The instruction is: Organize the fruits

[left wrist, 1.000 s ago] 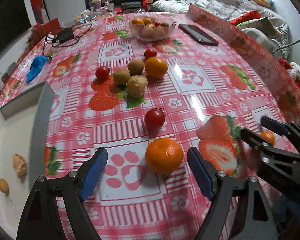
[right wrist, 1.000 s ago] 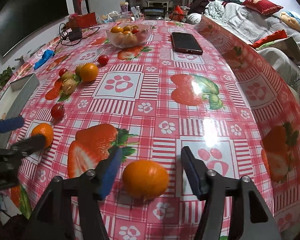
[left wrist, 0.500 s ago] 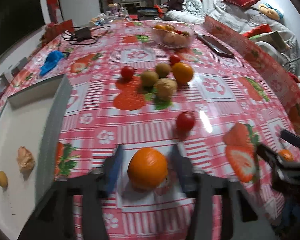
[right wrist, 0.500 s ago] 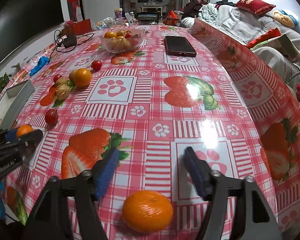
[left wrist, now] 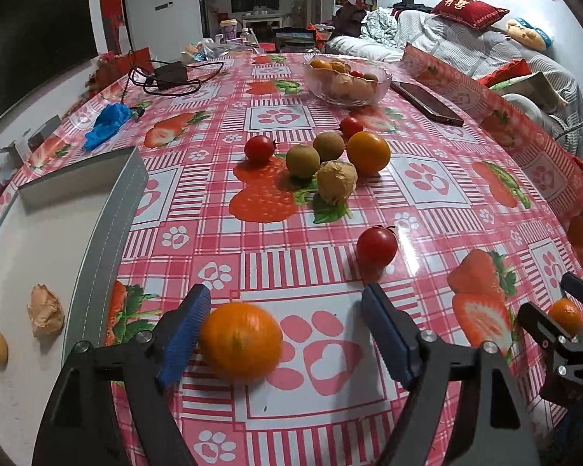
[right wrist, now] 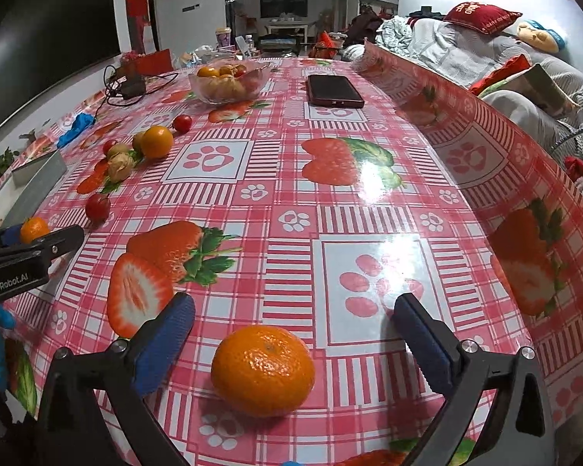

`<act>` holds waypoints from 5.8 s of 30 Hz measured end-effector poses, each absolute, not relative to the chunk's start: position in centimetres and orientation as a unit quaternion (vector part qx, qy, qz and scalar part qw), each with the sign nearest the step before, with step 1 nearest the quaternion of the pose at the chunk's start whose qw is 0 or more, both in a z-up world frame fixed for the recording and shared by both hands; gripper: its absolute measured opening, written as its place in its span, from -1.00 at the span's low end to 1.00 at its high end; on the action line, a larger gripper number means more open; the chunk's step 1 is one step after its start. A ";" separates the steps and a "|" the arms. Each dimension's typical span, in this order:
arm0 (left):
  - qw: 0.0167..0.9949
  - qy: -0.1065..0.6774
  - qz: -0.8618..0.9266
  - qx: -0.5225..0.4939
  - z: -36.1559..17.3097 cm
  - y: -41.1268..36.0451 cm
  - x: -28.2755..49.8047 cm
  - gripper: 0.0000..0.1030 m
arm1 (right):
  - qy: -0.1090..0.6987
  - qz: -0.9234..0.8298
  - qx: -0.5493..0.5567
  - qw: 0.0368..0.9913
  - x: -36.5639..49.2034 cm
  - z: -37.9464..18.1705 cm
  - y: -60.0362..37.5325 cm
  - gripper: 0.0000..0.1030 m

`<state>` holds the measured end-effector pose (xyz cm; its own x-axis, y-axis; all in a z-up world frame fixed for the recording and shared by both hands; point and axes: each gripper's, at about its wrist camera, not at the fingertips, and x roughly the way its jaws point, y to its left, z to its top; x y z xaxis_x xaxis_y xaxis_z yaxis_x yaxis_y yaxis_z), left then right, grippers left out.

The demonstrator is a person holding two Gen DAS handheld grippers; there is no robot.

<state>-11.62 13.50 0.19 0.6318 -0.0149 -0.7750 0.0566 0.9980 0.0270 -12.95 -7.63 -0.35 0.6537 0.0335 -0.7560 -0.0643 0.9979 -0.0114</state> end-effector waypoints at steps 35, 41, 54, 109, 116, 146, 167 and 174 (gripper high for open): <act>0.904 0.427 -0.020 0.024 0.2 13.4 -11.8 0.60 | 0.384 0.010 -0.014 0.923 -14.3 -0.7 -7.1 1.00; 0.904 0.427 -0.020 0.024 0.2 13.4 -11.8 0.61 | 0.383 0.010 -0.014 0.924 -14.4 -0.7 -7.1 1.00; 0.904 0.427 -0.020 0.024 0.2 13.4 -11.9 0.61 | 0.383 0.010 -0.014 0.924 -14.5 -0.7 -7.1 1.00; 0.883 0.466 -0.047 0.038 1.0 11.9 -11.7 -0.24 | 0.460 0.054 -0.031 0.886 -13.1 0.7 -5.3 0.38; 0.882 0.468 -0.062 0.004 2.4 12.9 -13.0 -0.24 | 0.472 0.078 0.017 0.878 -12.8 1.4 -6.9 -0.26; 0.902 0.420 0.097 -0.025 8.9 30.5 -15.8 -0.24 | 0.467 0.251 0.003 0.848 -8.4 8.4 9.4 -0.26; 0.874 0.464 0.137 -0.037 4.7 36.1 -14.5 -0.23 | 0.516 0.340 -0.061 0.784 -4.4 5.4 26.1 -0.26; 0.875 0.464 0.135 -0.033 4.6 35.8 -14.5 0.29 | 0.525 0.338 -0.061 0.779 -4.1 4.7 26.8 -0.26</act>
<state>-14.53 35.81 4.55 0.5335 0.2056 -0.8204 -0.2671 0.9613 0.0672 -4.10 26.80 4.74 0.2203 0.4622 -0.8590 -0.5899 0.7645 0.2600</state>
